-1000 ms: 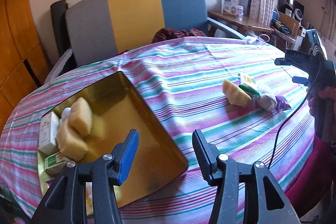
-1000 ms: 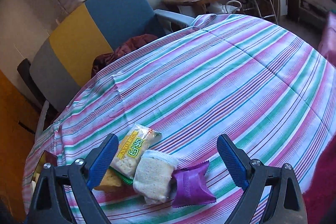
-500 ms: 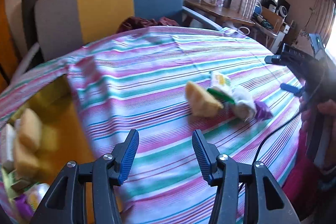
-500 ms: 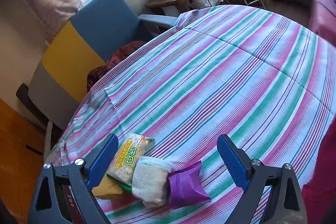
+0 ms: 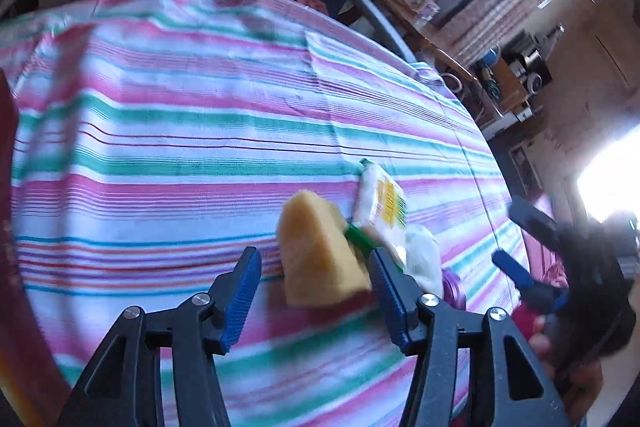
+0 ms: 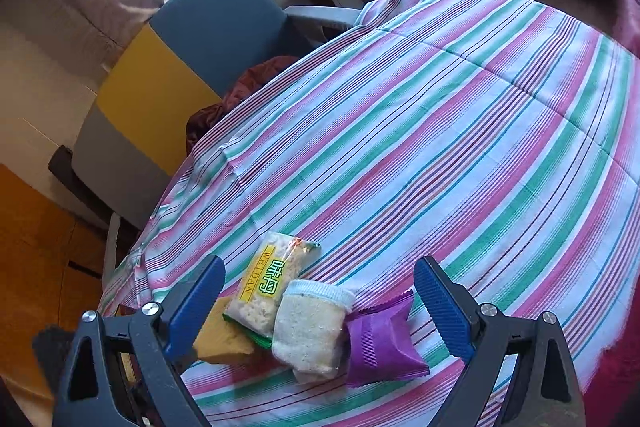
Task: Organize objects
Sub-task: 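Grasp the yellow sponge with the left gripper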
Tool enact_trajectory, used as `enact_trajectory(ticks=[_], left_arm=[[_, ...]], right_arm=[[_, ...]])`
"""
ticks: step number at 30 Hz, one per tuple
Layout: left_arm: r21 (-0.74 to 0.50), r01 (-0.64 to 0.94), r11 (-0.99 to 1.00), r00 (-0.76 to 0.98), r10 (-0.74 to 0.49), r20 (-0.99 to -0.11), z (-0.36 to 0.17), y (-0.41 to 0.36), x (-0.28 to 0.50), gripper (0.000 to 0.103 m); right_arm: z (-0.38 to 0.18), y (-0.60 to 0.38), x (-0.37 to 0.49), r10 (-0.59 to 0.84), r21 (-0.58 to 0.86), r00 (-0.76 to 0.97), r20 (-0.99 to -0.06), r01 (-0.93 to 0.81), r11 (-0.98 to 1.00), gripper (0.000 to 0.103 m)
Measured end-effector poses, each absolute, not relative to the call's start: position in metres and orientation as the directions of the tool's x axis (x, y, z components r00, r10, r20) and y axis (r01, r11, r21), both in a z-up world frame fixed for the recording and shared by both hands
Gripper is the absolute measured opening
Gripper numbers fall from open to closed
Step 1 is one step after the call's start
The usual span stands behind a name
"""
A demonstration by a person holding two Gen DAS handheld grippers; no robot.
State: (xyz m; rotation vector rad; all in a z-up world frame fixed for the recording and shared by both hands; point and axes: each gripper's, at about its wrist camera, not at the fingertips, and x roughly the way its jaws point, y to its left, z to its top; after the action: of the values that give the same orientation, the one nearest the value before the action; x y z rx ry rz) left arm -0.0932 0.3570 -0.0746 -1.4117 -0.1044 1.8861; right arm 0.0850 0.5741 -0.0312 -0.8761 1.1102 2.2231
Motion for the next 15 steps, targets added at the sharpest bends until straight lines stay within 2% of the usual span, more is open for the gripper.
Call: enact_trajectory(ticks=[5,7,8,11,15], left_arm=[[-0.562,-0.447,-0.696,-0.032,0.640,-0.768,-0.097,0.371,-0.107,0.056],[-0.561,-0.455,-0.691,-0.007,0.633,-0.774,-0.103,0.379,-0.105,0.051],[-0.566,-0.460,-0.684,0.004,0.636,-0.771,-0.105,0.381,-0.103,0.042],[-0.534,-0.516,-0.670,-0.032,0.638,-0.769,-0.098,0.378,-0.093,0.038],[-0.455,-0.577,-0.678,-0.113,0.618,-0.778,-0.078,0.361,-0.084,0.037]], right_arm=[[-0.032,0.575,0.084,0.132,0.518,-0.676,-0.725,-0.662,-0.542,0.096],[-0.031,0.576,0.085,0.135,0.522,-0.678,-0.722,-0.663,-0.537,0.096],[-0.031,0.578,0.086,0.139,0.526,-0.680,-0.720,-0.665,-0.530,0.096],[-0.032,0.582,0.092,0.144,0.548,-0.691,-0.709,-0.668,-0.504,0.096],[-0.035,0.588,0.096,0.142,0.565,-0.691,-0.709,-0.677,-0.471,0.096]])
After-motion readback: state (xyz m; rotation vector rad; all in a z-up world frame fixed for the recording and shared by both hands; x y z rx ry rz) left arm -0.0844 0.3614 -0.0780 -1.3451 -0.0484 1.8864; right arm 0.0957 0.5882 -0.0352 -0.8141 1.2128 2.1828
